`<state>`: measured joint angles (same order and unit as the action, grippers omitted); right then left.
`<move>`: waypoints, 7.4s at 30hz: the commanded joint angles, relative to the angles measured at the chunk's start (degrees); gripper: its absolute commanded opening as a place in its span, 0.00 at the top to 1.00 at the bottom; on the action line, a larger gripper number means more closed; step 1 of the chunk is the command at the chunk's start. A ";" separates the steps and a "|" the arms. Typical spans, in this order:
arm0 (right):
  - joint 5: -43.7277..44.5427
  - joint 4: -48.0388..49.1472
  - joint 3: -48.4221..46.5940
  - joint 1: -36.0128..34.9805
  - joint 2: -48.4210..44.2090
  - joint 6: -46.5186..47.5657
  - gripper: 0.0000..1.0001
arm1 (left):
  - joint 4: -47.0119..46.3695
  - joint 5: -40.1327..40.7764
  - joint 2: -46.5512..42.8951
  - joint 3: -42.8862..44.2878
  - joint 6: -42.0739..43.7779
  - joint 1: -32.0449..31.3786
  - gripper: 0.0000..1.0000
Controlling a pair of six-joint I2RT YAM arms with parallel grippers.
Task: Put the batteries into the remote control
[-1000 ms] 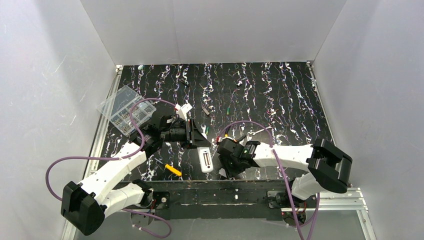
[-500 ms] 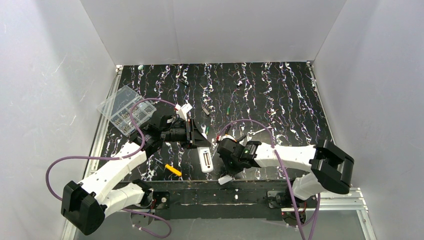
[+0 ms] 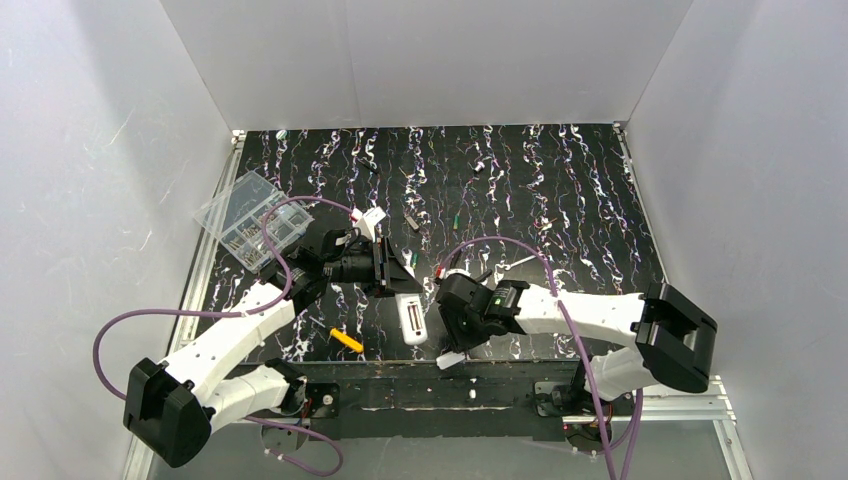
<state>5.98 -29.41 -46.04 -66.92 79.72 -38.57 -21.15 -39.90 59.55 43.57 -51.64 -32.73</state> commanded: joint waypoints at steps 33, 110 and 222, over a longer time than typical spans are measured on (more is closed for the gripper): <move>1.25 -2.46 -0.78 -0.32 2.11 -3.31 0.81 | -0.99 -1.94 -0.65 -0.87 -0.44 0.34 1.00; 2.17 -0.92 -5.21 27.28 4.46 -16.16 0.90 | 0.43 -1.92 -1.78 -0.78 0.16 0.91 1.00; -10.38 1.88 1.04 25.31 11.20 10.92 0.54 | 1.38 -4.57 -4.05 -0.77 -1.01 3.64 1.00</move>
<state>-5.91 -21.65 -46.63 -40.25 87.57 -25.63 -19.42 -41.41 56.99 42.78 -52.56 -29.36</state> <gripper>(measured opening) 0.489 0.257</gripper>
